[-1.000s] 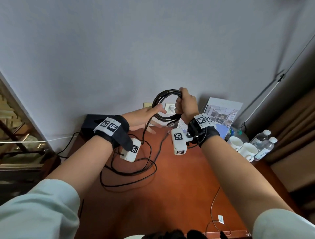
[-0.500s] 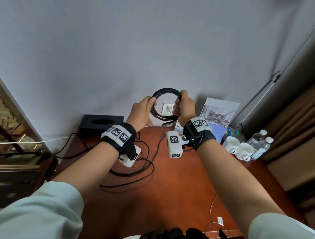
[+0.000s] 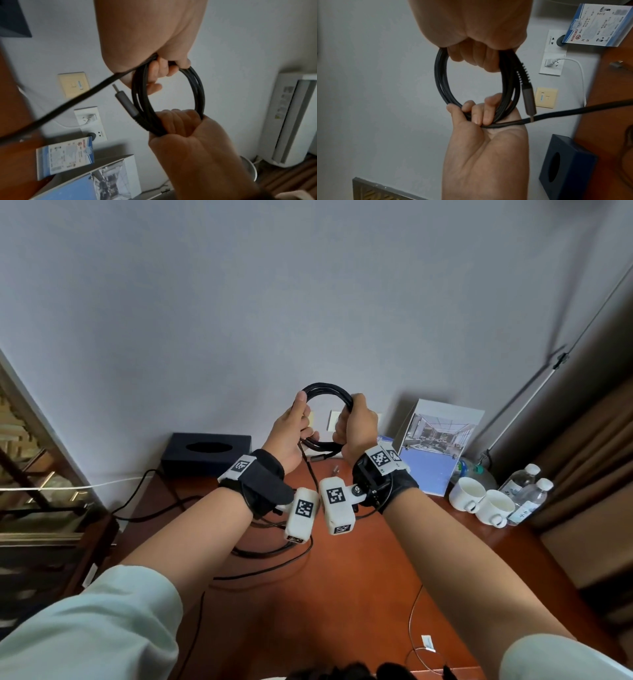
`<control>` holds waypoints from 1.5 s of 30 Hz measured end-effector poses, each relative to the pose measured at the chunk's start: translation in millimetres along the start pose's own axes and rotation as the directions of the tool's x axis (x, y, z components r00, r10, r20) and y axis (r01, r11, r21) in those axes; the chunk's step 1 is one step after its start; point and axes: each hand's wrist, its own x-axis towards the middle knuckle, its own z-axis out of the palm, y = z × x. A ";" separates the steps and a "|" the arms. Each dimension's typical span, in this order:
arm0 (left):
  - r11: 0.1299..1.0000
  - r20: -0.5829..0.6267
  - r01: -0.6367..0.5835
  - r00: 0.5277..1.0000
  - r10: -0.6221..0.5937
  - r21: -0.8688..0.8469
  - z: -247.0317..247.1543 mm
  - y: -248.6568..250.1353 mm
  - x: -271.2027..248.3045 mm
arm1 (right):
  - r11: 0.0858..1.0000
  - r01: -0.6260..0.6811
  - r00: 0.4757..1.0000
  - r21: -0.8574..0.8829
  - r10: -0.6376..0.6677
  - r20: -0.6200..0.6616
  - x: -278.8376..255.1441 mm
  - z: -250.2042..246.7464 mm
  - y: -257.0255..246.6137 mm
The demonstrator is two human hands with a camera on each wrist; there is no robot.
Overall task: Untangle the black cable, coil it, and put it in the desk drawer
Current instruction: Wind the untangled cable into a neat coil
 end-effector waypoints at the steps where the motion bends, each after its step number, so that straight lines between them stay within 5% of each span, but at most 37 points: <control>1: 0.999 0.008 -0.010 1.000 0.009 0.037 -1.1 0.8 -0.5 | 1.000 0.003 1.000 0.008 -0.003 0.003 -1.1 0.1 1.7; 6: 0.992 0.039 -0.045 0.998 0.041 0.115 -5.8 6.5 -0.2 | 0.999 -0.035 0.998 0.035 0.033 0.057 -0.7 -2.0 10.7; 11: 0.931 0.081 -0.124 0.991 0.102 0.343 -12.1 11.9 3.1 | 0.963 -0.002 0.981 -0.270 0.054 0.186 4.8 -9.2 -2.1; 17: 0.633 0.290 -0.318 0.945 0.152 0.706 -10.8 19.9 5.3 | 0.720 0.194 0.935 -0.666 0.070 0.348 4.3 -2.6 -26.1; 20: 0.539 0.350 -0.343 0.932 0.093 0.769 -7.8 29.3 6.7 | 0.754 0.180 0.935 -0.632 0.069 0.348 2.3 -2.6 -27.7; 22: 0.584 0.405 -0.332 0.914 0.005 0.741 -9.2 34.7 5.8 | 0.785 0.166 0.944 -0.597 0.049 0.327 3.7 -5.7 -25.6; 24: 0.733 0.469 -0.271 0.880 -0.074 0.624 -15.3 38.6 6.0 | 0.847 0.110 0.949 -0.520 0.067 0.310 6.9 -10.9 -22.9; 28: 0.922 0.592 0.005 0.766 -0.252 0.386 -38.3 35.5 7.2 | 0.963 -0.040 0.947 -0.266 0.122 0.298 16.2 -25.1 -22.4; 33: 0.989 0.770 0.094 0.620 -0.148 0.115 -47.2 11.3 4.7 | 0.982 -0.188 0.964 -0.033 0.191 0.186 24.2 -32.6 -14.8; 39: 0.963 0.628 -0.059 0.769 -0.125 0.264 -34.3 0.5 7.9 | 0.967 -0.229 0.973 0.110 0.231 -0.005 28.6 -32.1 2.9; 45: 0.993 0.430 0.022 0.900 -0.069 0.114 -13.9 2.9 0.8 | 0.988 -0.135 0.990 0.070 0.138 -0.028 15.2 -24.9 -1.9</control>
